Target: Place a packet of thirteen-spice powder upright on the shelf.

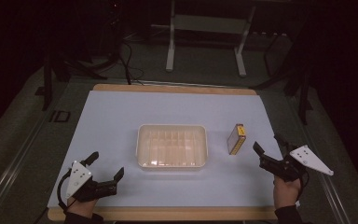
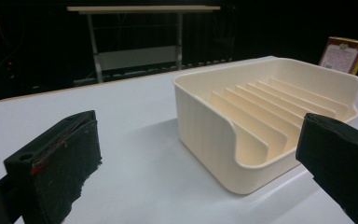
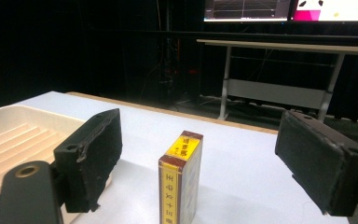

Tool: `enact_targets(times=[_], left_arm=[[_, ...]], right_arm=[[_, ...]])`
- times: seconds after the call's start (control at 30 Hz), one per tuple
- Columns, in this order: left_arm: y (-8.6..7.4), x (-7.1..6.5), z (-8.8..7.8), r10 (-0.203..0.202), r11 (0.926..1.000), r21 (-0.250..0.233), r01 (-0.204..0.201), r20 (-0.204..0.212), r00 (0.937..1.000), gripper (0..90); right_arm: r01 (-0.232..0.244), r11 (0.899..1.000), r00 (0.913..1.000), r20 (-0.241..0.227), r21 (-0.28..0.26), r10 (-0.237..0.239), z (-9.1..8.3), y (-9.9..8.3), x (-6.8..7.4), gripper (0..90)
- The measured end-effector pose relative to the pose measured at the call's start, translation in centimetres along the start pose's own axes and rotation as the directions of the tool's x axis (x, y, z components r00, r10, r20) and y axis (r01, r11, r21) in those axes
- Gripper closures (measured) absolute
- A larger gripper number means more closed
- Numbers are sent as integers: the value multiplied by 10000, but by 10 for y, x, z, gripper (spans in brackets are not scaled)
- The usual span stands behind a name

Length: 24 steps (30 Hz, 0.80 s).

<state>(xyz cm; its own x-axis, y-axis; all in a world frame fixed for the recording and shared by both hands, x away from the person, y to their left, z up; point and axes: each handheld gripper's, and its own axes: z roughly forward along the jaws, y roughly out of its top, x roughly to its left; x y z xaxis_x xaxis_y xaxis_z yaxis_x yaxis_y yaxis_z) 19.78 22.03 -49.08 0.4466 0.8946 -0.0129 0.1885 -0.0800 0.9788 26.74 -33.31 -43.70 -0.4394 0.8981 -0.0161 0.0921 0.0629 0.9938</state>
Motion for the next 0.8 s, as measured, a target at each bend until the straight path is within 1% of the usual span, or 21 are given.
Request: enact_targets(times=[0.1,0.2,0.23,0.3,0.33,0.37,0.47,0.53,0.6,0.63,0.7,0.73,0.8], left_arm=[[-1,0,0,36,10000,39,-36,6,10000,0],[-1,-1,-1,-67,10000,-16,68,47,10000,0],[-1,-1,-1,-73,10000,-27,73,27,10000,0],[-1,-2,-1,-67,10000,26,68,-222,9997,0],[-2,-2,0,-69,10000,-10,69,-209,9998,0],[-2,-1,0,-77,10000,62,79,-216,9997,0],[-3,-2,1,-130,9999,30,130,-216,9997,0],[-3,-2,0,24,10000,-18,-24,-226,9997,0],[-2,-3,0,215,9997,67,-213,-231,9995,0],[-2,-3,0,260,9997,38,-260,-159,9995,0],[-1,-4,-2,437,9990,23,-437,-160,9989,0],[-2,-4,-2,414,9991,23,-413,-125,9991,0],[-2,-4,-1,203,9998,28,-203,-22,9998,0]], right_arm=[[-74,9999,10000,16,78,74,1,2,-2,146],[-146,9998,9998,137,136,144,1,5,-5,146],[-142,9997,9998,159,184,139,1,6,-5,146],[-106,9997,9998,191,207,102,2,8,-7,146],[-98,9997,9998,199,234,93,2,9,-8,146],[-143,9994,9997,210,320,136,3,11,-9,146],[-273,9986,9996,112,449,268,4,14,-12,145],[-426,9969,9991,2,660,427,6,18,-15,146],[-501,9943,9987,143,944,490,8,22,-18,145],[-531,9930,9985,164,1054,517,9,23,-20,146],[-613,9881,9981,116,1412,603,11,25,-23,146],[-664,9841,9978,23,1646,670,13,26,-25,146],[-749,9781,9967,-147,1943,792,15,28,-27,146]])
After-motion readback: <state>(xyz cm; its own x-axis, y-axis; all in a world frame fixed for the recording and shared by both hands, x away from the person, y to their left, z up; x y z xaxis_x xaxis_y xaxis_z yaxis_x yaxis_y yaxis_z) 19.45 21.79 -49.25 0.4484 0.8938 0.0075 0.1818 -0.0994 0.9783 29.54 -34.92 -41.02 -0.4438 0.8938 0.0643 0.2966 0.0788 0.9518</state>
